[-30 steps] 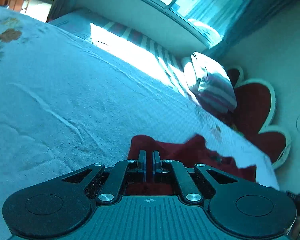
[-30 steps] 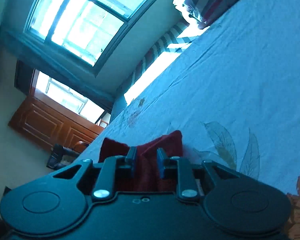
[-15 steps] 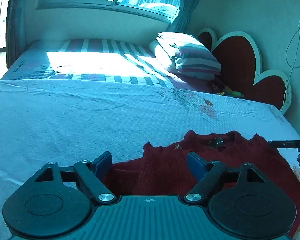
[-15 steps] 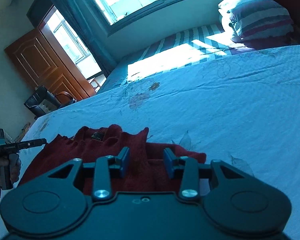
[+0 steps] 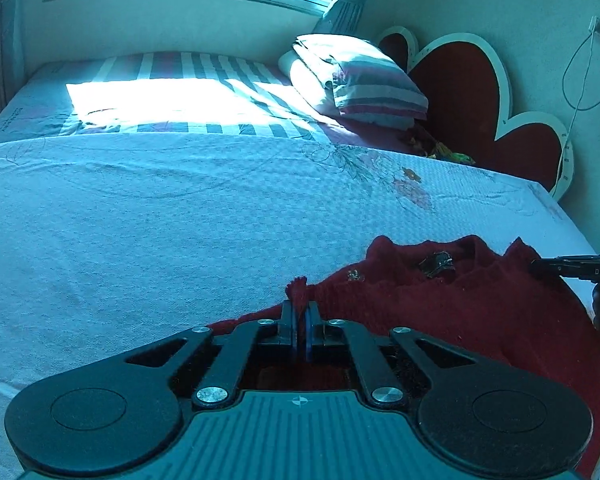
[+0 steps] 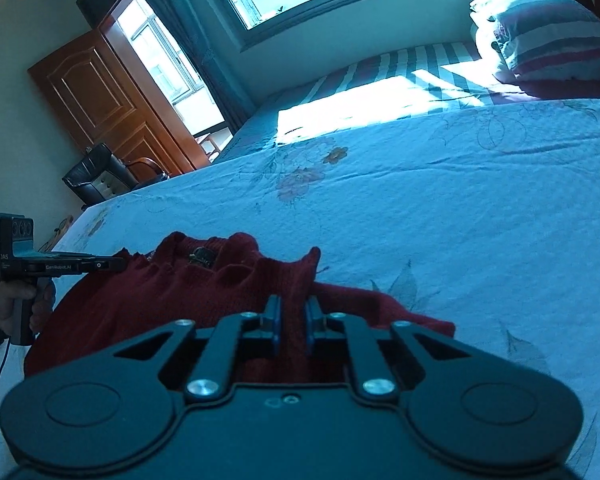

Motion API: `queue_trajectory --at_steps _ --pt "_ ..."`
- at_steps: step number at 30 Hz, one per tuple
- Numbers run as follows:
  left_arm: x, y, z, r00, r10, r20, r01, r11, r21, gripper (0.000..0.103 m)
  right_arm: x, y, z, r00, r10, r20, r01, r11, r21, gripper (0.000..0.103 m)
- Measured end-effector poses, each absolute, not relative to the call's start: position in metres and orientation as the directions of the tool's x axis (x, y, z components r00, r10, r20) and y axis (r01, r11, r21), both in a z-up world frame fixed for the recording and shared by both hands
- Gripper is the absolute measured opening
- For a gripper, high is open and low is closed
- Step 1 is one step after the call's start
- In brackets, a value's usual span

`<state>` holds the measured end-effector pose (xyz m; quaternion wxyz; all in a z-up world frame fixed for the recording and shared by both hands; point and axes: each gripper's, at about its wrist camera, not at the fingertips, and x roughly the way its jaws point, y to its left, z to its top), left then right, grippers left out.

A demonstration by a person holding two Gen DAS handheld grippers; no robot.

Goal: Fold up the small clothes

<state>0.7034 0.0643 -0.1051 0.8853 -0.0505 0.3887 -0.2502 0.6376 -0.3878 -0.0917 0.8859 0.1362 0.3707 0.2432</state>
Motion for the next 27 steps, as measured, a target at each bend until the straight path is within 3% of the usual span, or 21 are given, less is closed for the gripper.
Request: queue_trajectory --at_steps 8,13,18,22,27 --pt "0.693 0.084 -0.075 0.682 -0.55 -0.482 0.414 0.834 -0.365 0.002 0.616 -0.381 -0.054 0.709 0.507 -0.491 -0.39 0.861 0.326 0.006" --pt "0.716 0.077 -0.084 0.678 -0.516 -0.524 0.385 0.856 -0.345 0.002 0.63 -0.393 -0.058 0.737 0.479 -0.477 -0.333 0.871 0.36 0.006" --pt "0.735 0.064 -0.124 0.648 -0.434 -0.626 0.306 0.901 -0.308 0.002 0.647 -0.398 -0.092 0.723 0.412 -0.554 -0.245 0.903 0.352 0.006" --pt "0.729 0.063 -0.116 0.682 -0.452 -0.575 0.309 0.891 -0.334 0.002 0.646 -0.394 -0.105 0.73 0.379 -0.568 -0.227 0.919 0.322 0.006" --pt "0.726 0.064 -0.095 0.725 -0.464 -0.509 0.335 0.884 -0.327 0.002 0.633 -0.391 -0.072 0.788 0.394 -0.473 -0.264 0.911 0.318 0.006"
